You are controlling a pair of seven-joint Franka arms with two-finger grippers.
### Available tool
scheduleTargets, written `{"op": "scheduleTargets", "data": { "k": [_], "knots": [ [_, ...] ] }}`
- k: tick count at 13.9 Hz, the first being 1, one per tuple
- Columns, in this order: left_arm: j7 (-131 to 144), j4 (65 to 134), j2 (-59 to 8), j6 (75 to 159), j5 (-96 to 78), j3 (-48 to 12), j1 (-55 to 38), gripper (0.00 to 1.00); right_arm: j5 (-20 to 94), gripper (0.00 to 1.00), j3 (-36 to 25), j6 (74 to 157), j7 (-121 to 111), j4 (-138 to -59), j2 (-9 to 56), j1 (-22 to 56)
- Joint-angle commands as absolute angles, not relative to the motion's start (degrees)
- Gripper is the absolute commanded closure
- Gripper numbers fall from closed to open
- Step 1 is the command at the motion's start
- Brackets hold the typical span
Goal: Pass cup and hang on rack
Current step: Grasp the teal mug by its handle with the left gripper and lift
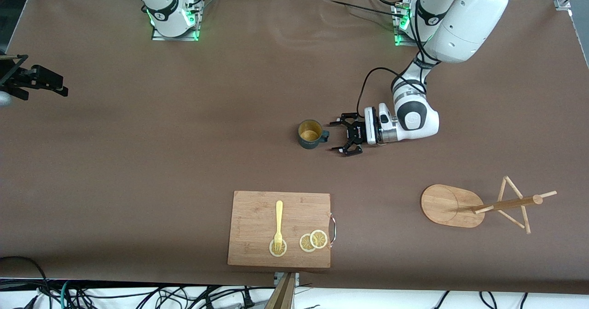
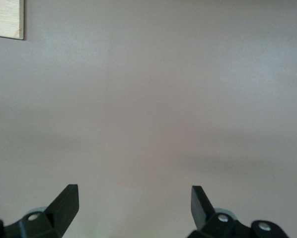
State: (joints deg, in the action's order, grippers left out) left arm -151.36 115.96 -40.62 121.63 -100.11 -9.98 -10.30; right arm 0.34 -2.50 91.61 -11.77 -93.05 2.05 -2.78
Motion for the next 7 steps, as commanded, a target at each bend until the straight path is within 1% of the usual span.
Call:
{"op": "scheduleTargets", "data": {
  "k": [1, 5, 6, 7],
  "knots": [
    [-156.26, 116.01, -41.13, 122.08, -104.84, -11.16, -11.16, 0.0, 0.97, 0.0, -1.93, 90.62, -11.34, -92.72, 1.49, -3.43],
    [-156.88, 116.28, -41.13, 123.57, -105.38, -11.43, -11.6, 0.0, 1.05, 0.0, -1.93, 90.53, -11.69, -92.81, 1.49, -3.43],
    [-156.88, 116.54, -41.13, 123.57, -105.47, -11.43, -11.6, 0.2, 1.05, 0.0, -1.93, 90.35, -11.69, -92.81, 1.58, -3.43],
    [-156.97, 117.07, -41.13, 123.49, -105.64, -11.43, -11.6, 0.3, 1.05, 0.0, -1.93, 90.09, -11.69, -92.81, 1.5, -3.43]
  ]
}}
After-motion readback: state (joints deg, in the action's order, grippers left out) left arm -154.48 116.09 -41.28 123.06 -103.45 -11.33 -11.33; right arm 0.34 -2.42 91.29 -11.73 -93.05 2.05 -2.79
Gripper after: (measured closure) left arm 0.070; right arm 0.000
